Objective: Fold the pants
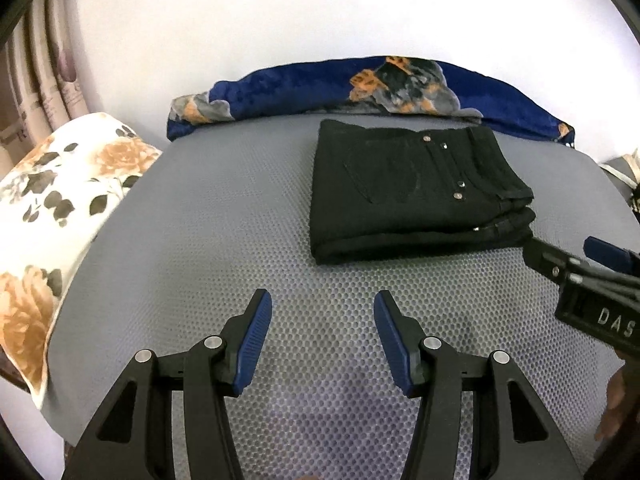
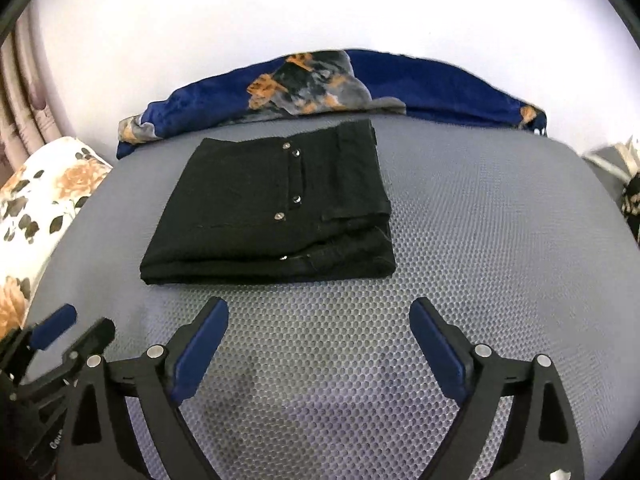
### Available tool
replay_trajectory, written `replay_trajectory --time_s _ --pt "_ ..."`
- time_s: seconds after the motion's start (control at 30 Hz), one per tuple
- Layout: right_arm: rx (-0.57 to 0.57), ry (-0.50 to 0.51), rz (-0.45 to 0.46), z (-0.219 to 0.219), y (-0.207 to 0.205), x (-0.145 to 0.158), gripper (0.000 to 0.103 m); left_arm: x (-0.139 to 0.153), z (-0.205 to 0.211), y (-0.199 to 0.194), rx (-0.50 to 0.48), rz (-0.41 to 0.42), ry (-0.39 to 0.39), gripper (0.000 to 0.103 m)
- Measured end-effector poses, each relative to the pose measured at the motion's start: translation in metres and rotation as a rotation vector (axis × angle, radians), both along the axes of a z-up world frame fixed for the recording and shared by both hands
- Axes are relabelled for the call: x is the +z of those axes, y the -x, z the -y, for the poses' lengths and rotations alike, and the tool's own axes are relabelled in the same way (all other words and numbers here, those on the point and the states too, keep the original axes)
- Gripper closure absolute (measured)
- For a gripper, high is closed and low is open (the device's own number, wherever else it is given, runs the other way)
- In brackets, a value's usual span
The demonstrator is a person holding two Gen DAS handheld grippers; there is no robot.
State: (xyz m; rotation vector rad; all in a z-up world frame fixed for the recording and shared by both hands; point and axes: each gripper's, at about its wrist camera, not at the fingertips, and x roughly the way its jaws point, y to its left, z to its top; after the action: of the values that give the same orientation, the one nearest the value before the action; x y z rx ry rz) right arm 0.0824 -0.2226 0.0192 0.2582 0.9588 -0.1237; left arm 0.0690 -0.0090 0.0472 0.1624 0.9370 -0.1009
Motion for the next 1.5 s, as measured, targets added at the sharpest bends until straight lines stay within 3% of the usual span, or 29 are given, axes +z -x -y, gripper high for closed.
replay_trajectory --time_s 0.4,1.5 --pt "0.034 0.086 0.030 -0.017 0.007 0.010 0.010 0.006 -0.010 -0.002 0.060 0.001 0.011 0.049" --pt "0.042 0.029 -0.012 -0.018 0.007 -0.001 0.009 -0.008 -0.006 -0.007 0.045 -0.027 -0.011 0.049"
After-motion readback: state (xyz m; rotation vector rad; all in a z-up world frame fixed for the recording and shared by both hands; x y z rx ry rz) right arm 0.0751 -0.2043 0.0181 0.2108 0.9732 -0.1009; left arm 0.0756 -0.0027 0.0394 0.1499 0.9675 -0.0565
